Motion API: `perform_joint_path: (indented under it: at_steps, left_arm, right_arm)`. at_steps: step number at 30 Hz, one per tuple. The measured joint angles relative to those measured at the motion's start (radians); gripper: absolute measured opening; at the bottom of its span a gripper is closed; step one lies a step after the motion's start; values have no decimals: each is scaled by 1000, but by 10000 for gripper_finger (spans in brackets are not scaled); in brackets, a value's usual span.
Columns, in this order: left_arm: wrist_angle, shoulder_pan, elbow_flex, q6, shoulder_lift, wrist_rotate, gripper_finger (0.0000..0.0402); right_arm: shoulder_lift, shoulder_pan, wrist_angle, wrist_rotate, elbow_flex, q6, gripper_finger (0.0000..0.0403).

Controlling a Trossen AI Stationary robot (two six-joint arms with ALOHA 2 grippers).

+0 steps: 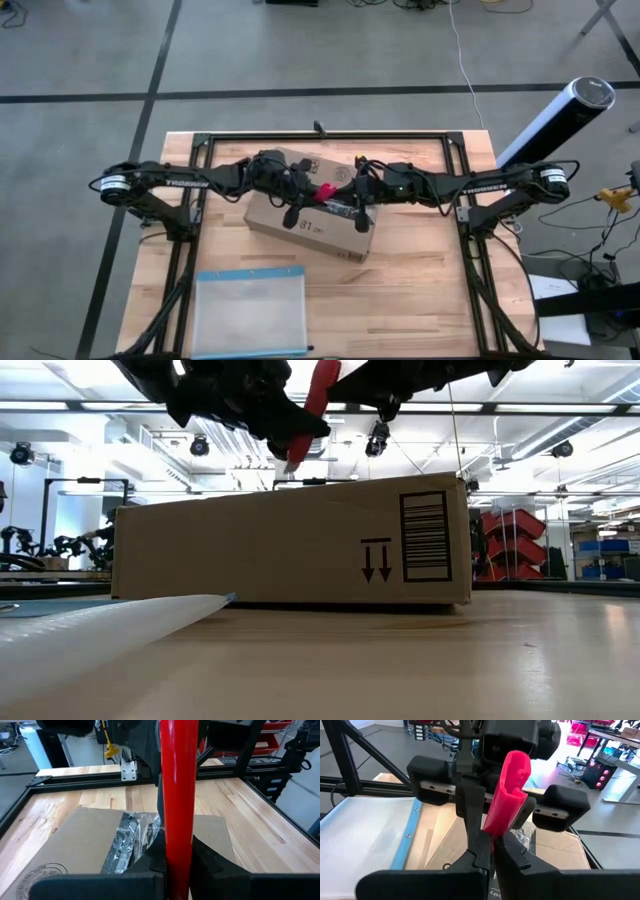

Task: Unpack boxes
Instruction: Break down the box using the red cutter

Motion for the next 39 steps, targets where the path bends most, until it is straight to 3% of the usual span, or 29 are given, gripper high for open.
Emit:
perform_joint_path:
  at_steps: [20,27,34,39]
  left_arm:
    - [24,25,-3,73,33,-36,22]
    - [49,54,-3,88,30,-28,22]
    - [72,56,-9,106,22,35,22]
    - [70,76,-42,108,2,32,22]
  right_arm:
    - [-57,49,-97,9,2,-19,0]
    - [28,70,-196,6,-1,32,0]
    - [116,74,-181,4,-1,73,0]
    - [178,75,-76,-136,0,112,0]
